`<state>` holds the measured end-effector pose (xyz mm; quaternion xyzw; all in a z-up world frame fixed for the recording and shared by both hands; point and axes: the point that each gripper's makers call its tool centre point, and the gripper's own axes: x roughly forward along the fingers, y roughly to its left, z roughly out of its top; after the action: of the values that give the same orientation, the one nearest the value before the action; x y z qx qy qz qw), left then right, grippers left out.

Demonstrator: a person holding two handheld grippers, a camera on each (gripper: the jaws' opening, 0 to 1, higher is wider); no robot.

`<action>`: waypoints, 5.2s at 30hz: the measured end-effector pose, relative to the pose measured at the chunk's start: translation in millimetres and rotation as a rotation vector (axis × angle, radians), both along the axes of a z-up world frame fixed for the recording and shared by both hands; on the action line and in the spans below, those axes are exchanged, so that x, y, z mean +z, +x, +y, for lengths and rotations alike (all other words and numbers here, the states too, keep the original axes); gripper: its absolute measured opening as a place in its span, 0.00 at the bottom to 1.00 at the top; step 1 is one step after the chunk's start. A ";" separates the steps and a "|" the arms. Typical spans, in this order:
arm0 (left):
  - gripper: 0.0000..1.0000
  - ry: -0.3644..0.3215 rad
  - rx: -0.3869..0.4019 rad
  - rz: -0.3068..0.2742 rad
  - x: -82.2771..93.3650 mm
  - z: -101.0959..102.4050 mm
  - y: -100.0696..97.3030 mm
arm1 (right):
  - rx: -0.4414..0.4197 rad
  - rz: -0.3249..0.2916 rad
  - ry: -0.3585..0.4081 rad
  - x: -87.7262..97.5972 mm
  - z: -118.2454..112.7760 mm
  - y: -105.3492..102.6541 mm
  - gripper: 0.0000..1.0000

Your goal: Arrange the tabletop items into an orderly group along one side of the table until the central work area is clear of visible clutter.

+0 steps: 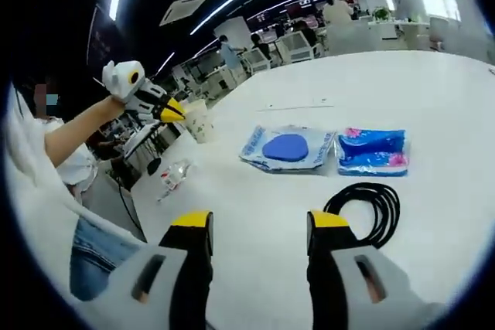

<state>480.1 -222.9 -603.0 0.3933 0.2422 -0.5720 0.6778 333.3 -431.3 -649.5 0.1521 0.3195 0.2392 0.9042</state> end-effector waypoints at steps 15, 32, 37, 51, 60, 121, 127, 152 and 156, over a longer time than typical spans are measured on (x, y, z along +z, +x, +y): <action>0.00 -0.024 0.064 0.035 -36.8 -2.3 54.9 | -0.056 0.075 0.006 -20.3 -10.9 4.4 0.46; 0.00 -0.030 0.145 0.064 -80.8 -7.3 75.7 | -0.093 0.126 0.008 -32.1 -18.6 8.8 0.46; 0.00 -0.033 0.171 0.067 -88.6 -6.2 75.6 | -0.085 0.129 0.013 -31.8 -15.6 10.1 0.46; 0.20 -0.083 0.255 0.071 -80.9 -8.6 77.5 | -0.082 0.127 0.020 -32.3 -14.7 12.7 0.46; 0.68 -0.178 0.422 0.064 -65.3 -2.4 78.3 | -0.079 0.115 0.025 -30.1 -12.8 13.7 0.47; 0.61 -0.242 0.978 0.233 -84.7 138.7 -9.6 | -0.206 0.133 0.087 -32.4 -25.2 -23.0 0.45; 0.60 -0.209 1.047 0.288 -99.9 149.1 -1.0 | -0.202 0.146 0.086 -35.1 -24.9 -21.3 0.43; 0.39 -0.141 1.135 0.404 -144.3 155.3 7.1 | -0.246 0.188 0.109 -41.3 -28.7 -19.5 0.37; 0.31 -0.106 1.139 0.413 -152.8 158.3 5.9 | -0.259 0.192 0.123 -41.3 -28.9 -19.2 0.36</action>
<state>486.0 -64.6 -755.8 0.0486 0.5123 -0.1953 0.8349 314.1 -460.2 -690.8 0.2694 0.3666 0.1242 0.8818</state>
